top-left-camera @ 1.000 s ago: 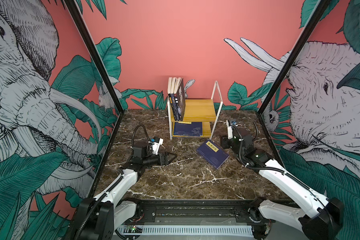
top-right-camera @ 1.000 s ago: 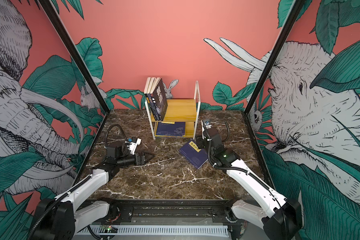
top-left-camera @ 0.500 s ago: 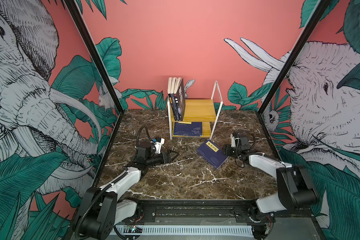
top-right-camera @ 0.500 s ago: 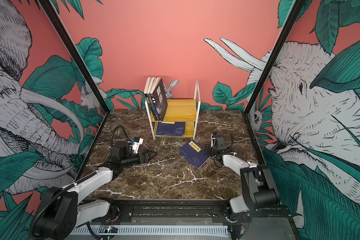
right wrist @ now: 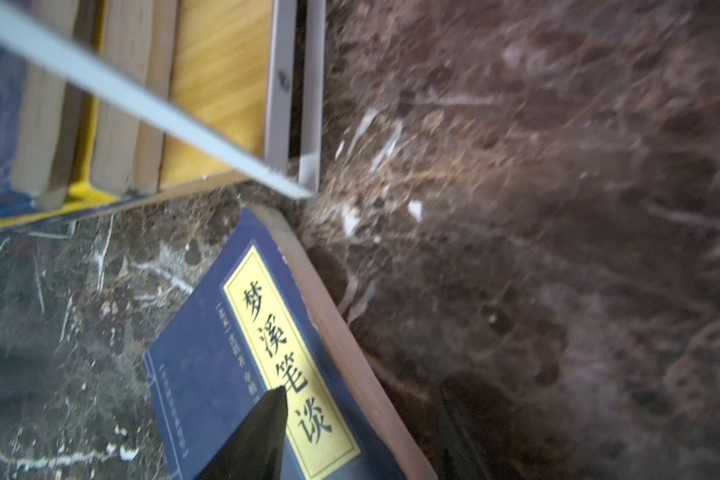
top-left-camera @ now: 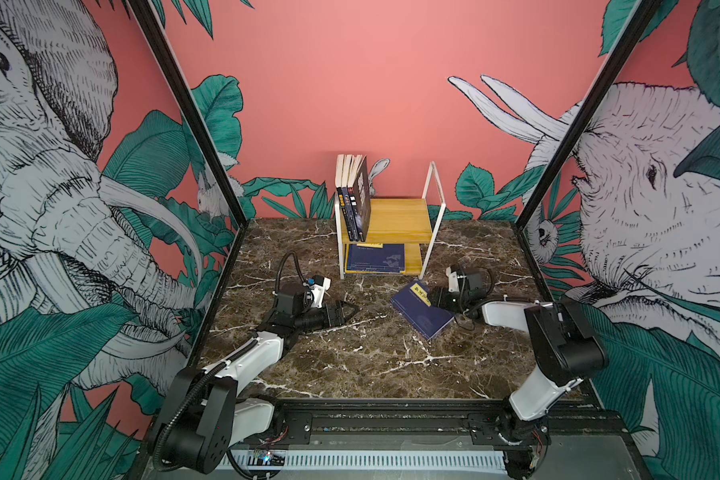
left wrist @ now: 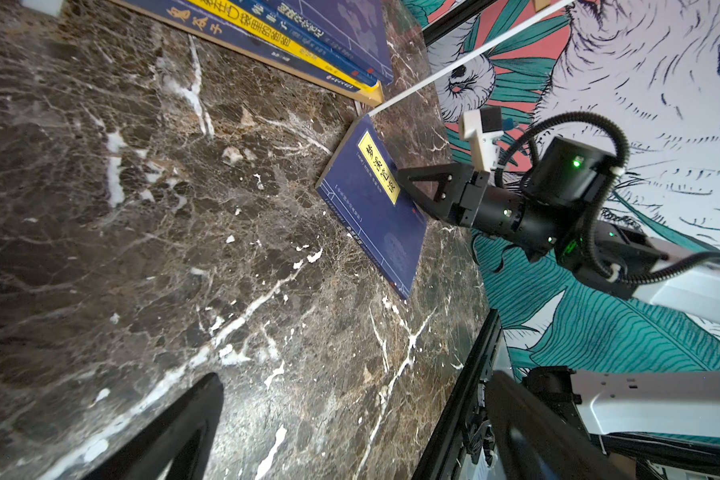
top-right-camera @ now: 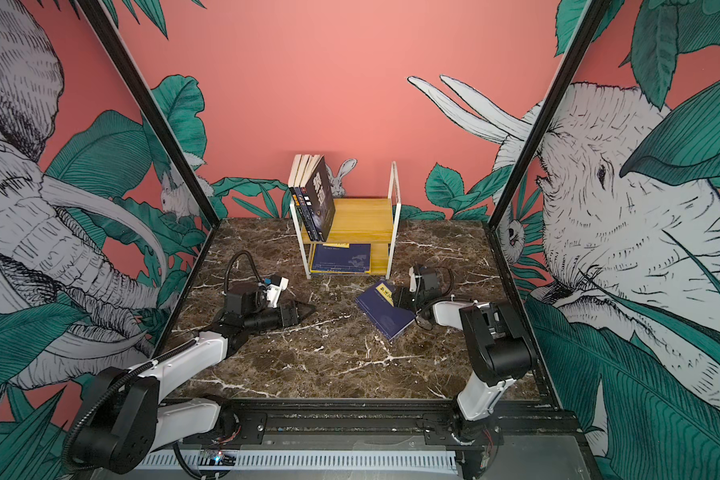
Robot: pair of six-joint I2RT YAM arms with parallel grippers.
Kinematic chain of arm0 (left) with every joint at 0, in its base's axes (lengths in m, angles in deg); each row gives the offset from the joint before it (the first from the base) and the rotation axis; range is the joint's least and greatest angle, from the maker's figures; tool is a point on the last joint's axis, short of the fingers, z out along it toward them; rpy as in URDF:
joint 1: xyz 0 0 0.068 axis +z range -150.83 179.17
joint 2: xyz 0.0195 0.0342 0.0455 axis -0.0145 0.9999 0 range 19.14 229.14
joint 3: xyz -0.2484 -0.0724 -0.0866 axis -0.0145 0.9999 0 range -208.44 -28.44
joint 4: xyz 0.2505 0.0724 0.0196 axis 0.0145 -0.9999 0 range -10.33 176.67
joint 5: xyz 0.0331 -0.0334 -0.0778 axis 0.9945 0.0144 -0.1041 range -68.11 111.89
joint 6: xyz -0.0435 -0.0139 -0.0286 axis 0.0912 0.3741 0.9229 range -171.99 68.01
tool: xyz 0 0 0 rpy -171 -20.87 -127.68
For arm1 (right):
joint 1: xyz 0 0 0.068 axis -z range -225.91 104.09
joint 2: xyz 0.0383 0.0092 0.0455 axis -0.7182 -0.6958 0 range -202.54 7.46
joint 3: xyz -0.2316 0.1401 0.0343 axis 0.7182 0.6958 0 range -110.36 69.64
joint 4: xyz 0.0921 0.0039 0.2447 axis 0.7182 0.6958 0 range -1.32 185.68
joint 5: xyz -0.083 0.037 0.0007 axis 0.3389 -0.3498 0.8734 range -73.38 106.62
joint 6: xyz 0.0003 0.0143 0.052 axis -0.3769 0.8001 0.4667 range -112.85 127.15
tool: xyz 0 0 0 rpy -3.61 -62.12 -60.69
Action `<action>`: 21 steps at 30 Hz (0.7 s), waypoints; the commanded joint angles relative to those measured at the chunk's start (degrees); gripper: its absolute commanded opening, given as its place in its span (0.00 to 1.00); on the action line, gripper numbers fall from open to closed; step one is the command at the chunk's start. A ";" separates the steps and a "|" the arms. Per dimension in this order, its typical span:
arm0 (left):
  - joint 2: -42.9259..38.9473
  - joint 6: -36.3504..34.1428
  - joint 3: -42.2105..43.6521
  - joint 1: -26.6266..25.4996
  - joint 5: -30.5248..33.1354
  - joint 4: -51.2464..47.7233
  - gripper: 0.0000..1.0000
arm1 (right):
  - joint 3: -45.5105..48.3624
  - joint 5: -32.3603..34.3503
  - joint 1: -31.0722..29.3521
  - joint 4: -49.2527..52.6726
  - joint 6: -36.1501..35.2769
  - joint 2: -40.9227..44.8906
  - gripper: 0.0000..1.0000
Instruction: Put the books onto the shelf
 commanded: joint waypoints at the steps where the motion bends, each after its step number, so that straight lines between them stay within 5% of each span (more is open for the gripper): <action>1: 1.51 -0.03 -0.36 -0.25 1.35 -0.63 0.99 | 3.78 2.04 -4.31 -4.48 6.01 2.28 0.56; 10: 13.31 4.16 -3.38 -1.30 1.14 0.04 0.94 | 5.91 11.05 -18.43 -10.16 13.03 1.12 0.55; 21: 27.83 7.08 -12.99 -2.66 -3.41 0.87 0.81 | 5.01 15.49 -19.49 -9.74 9.98 -0.67 0.55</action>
